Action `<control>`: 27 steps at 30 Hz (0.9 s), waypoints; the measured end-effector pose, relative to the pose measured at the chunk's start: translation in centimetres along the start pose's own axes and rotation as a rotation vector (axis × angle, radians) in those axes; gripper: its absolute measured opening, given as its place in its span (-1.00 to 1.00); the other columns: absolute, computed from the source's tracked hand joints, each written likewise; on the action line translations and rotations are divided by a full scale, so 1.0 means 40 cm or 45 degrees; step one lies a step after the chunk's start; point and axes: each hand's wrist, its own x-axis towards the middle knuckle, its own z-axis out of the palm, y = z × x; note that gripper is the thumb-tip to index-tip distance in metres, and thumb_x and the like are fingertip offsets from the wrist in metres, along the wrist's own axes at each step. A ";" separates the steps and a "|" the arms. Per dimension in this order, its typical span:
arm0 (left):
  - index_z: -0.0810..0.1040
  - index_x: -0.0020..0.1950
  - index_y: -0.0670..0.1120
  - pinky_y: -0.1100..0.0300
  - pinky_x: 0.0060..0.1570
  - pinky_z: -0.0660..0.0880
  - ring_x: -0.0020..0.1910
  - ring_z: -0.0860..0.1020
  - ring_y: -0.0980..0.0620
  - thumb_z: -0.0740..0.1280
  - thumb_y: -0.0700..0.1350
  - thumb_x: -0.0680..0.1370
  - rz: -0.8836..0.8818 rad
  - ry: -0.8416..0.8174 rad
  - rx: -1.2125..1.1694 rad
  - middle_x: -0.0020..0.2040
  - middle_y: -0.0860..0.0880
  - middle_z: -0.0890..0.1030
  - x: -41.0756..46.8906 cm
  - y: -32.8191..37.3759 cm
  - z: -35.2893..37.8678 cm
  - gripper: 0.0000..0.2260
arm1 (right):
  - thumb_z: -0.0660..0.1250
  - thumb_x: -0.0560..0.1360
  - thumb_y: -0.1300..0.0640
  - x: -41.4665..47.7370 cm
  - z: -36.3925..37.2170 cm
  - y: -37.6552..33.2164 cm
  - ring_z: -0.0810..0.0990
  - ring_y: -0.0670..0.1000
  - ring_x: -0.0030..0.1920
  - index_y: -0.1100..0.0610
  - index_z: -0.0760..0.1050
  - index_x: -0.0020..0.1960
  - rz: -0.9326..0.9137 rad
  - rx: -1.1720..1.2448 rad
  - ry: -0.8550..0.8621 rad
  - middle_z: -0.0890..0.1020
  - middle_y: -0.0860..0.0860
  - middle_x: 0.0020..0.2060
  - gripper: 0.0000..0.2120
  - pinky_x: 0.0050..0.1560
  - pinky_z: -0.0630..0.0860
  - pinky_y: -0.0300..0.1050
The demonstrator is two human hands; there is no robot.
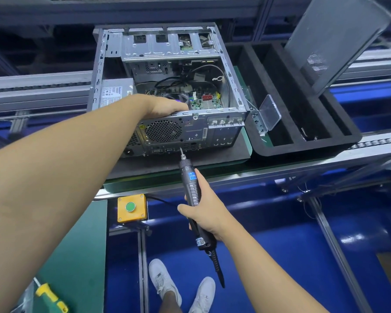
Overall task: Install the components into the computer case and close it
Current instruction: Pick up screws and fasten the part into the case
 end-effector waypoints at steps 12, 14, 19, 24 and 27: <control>0.65 -0.08 0.00 0.09 -0.20 0.41 -0.26 0.49 -0.03 0.07 0.21 0.55 0.324 0.848 0.148 -0.27 -0.03 0.59 -0.033 -0.008 0.026 -0.57 | 0.50 0.38 0.00 0.019 -0.020 -0.014 0.63 0.00 -0.23 -0.41 0.02 0.57 -0.064 0.136 0.019 0.62 -0.03 0.03 -0.04 -0.20 0.65 -0.05; 0.61 -0.11 -0.08 0.05 -0.12 0.44 -0.17 0.50 -0.03 0.13 0.02 0.59 0.609 1.291 0.182 -0.19 -0.01 0.62 -0.056 -0.028 0.055 -0.69 | 0.45 0.35 -0.04 0.019 -0.018 -0.006 0.62 0.05 -0.16 -0.45 0.12 0.52 -0.063 0.263 -0.007 0.64 -0.04 0.01 -0.13 -0.12 0.65 0.06; 0.44 -0.11 -0.11 0.09 -0.19 0.33 -0.20 0.38 -0.02 0.24 -0.15 0.56 0.794 1.487 0.111 -0.19 -0.02 0.45 -0.154 -0.088 0.255 -0.93 | 0.21 0.37 0.13 0.026 -0.016 0.015 0.61 0.10 -0.23 -0.22 0.39 0.41 -0.058 0.630 -0.124 0.66 0.03 -0.09 -0.38 -0.23 0.60 0.06; 0.41 -0.06 -0.01 0.31 -0.25 0.41 -0.33 0.44 0.21 0.30 0.24 0.49 0.222 1.012 -0.763 -0.24 0.06 0.49 -0.204 -0.084 0.425 -0.67 | 0.31 0.45 0.05 0.019 0.011 -0.012 0.65 0.03 0.10 -0.21 0.19 0.48 -0.151 0.351 -0.023 0.60 -0.17 0.27 -0.35 0.21 0.58 0.11; 0.55 0.04 -0.09 0.08 -0.13 0.55 -0.11 0.61 0.04 0.39 0.21 0.50 0.053 0.622 -1.276 -0.06 -0.09 0.65 -0.195 -0.071 0.450 -0.62 | 0.34 0.43 -0.09 -0.001 0.032 -0.043 0.60 -0.29 0.12 -0.39 0.13 0.43 -0.225 0.130 0.032 0.51 -0.40 0.24 -0.33 0.10 0.53 -0.19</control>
